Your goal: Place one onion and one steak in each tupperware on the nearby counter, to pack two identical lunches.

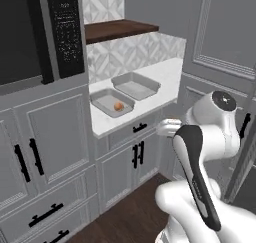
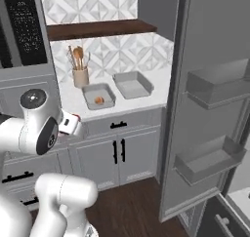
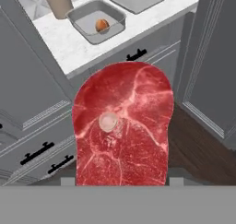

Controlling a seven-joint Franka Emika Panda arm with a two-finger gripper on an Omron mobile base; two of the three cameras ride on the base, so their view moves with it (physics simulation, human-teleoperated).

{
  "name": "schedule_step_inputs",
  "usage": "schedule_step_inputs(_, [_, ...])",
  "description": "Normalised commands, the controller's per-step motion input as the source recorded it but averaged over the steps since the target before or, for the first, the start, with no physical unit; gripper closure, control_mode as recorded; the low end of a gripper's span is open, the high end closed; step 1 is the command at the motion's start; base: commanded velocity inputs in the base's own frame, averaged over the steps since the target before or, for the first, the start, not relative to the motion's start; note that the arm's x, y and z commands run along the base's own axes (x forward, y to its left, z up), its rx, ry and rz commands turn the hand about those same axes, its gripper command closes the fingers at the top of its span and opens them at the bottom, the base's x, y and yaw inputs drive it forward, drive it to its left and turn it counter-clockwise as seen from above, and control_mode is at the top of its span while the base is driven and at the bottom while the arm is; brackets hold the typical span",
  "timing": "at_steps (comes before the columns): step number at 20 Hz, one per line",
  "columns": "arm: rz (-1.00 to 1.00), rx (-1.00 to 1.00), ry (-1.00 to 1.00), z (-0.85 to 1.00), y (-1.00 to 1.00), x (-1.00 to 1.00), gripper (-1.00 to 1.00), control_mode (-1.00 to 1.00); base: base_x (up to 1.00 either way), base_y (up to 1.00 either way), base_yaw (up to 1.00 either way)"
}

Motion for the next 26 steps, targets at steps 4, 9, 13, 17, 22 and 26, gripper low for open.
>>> schedule_step_inputs(4, [0.0, 0.0, 0.0, 0.0, 0.0, 0.0, 1.0, 1.0, 1.0, -0.29, 0.07])
schedule_step_inputs(9, [0.0, 0.0, 0.0, 0.0, 0.0, 0.0, 1.0, 1.0, 1.0, -0.09, 0.0])
schedule_step_inputs(13, [0.0, 0.0, 0.0, 0.0, 0.0, 0.0, 1.0, 1.0, 1.0, 0.28, 0.01])
schedule_step_inputs(17, [0.03, -0.03, 0.0, -0.18, 0.03, 0.5, 1.0, -1.0, 0.5, 0.06, 0.03])
schedule_step_inputs(22, [0.05, -0.06, 0.14, -0.88, 0.25, 1.0, 1.0, -1.0, 0.0, 0.0, 0.0])
schedule_step_inputs(26, [0.07, -0.06, 0.15, -0.96, 0.36, 1.0, 1.0, -1.0, 0.0, 0.0, 0.0])
